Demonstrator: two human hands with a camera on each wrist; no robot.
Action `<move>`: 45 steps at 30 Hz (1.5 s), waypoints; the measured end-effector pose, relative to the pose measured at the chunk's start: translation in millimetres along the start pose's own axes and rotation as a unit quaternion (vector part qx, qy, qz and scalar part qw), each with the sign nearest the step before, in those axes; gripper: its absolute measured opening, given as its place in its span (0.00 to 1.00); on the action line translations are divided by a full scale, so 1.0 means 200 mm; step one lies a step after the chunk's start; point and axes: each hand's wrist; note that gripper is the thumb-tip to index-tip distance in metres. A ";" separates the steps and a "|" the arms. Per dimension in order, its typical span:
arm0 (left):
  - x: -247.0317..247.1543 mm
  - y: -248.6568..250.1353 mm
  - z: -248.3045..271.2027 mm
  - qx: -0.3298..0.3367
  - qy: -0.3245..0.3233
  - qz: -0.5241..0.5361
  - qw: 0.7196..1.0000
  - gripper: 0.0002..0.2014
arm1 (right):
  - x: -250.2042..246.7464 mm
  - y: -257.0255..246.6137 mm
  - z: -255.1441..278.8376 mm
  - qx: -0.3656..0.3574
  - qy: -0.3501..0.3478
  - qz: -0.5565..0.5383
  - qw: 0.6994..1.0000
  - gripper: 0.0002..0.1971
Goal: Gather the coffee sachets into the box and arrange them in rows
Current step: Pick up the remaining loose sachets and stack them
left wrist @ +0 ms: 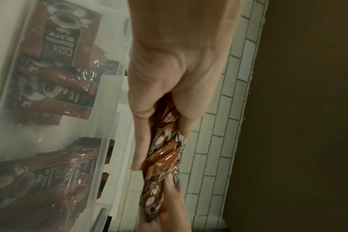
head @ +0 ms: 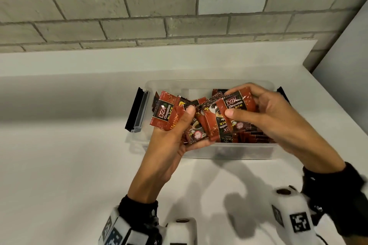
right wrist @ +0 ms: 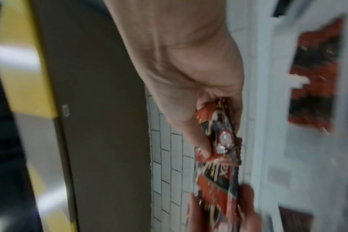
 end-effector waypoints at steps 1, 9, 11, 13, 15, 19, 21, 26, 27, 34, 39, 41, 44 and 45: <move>0.00 0.01 0.00 -0.009 -0.004 -0.002 1.000 0.22 | -0.03 -0.04 0.00 -0.026 -0.014 0.060 0.998 0.15; 0.00 0.02 0.00 -0.071 -0.118 -0.062 0.989 0.23 | -0.05 -0.24 -0.10 -0.189 -0.197 0.451 0.850 0.14; 0.00 0.02 0.01 -0.069 -0.129 -0.066 0.987 0.20 | -0.03 -0.24 -0.12 -0.185 -0.213 0.434 0.856 0.13; -0.01 0.03 0.02 -0.059 -0.127 -0.067 0.988 0.19 | -0.02 -0.22 -0.13 -0.179 -0.205 0.393 0.879 0.13; -0.01 0.02 0.01 -0.050 -0.107 -0.065 0.991 0.19 | -0.01 -0.20 -0.13 -0.180 -0.190 0.370 0.891 0.14; 0.00 -0.04 -0.02 -0.031 -0.012 -0.043 0.999 0.14 | 0.00 -0.12 -0.13 -0.193 -0.140 0.422 0.875 0.15; 0.01 -0.06 -0.03 -0.015 0.025 -0.030 0.999 0.13 | -0.02 -0.10 -0.12 -0.189 -0.048 0.371 0.908 0.10; 0.02 -0.07 -0.05 0.024 0.099 0.019 0.995 0.16 | -0.03 -0.02 -0.05 0.030 0.074 -0.161 0.984 0.14; 0.02 -0.08 -0.05 0.028 0.098 0.024 0.994 0.16 | -0.02 0.02 -0.04 0.067 0.069 -0.229 0.969 0.17; 0.08 -0.12 -0.02 -0.004 0.024 0.031 0.999 0.18 | 0.13 0.12 -0.02 0.114 0.046 -0.272 0.954 0.13; 0.06 -0.10 0.00 -0.005 -0.014 0.053 0.999 0.14 | 0.13 0.11 -0.04 0.097 0.033 -0.276 0.956 0.13; 0.04 -0.07 0.00 -0.024 -0.011 0.074 0.997 0.08 | 0.08 0.09 -0.05 0.106 0.023 -0.245 0.964 0.15; 0.01 -0.05 0.00 -0.009 0.000 0.039 0.999 0.09 | 0.02 0.06 -0.06 0.119 -0.031 -0.178 0.976 0.16; 0.01 -0.04 0.00 -0.005 -0.002 0.024 1.000 0.11 | 0.01 0.06 -0.05 0.117 -0.054 -0.161 0.978 0.16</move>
Point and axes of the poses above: each hand's wrist, its own z-axis away from the middle knuckle, its own x-axis out of the palm, y = z × x, and after that the axes turned 2 degrees about -y, right-handed
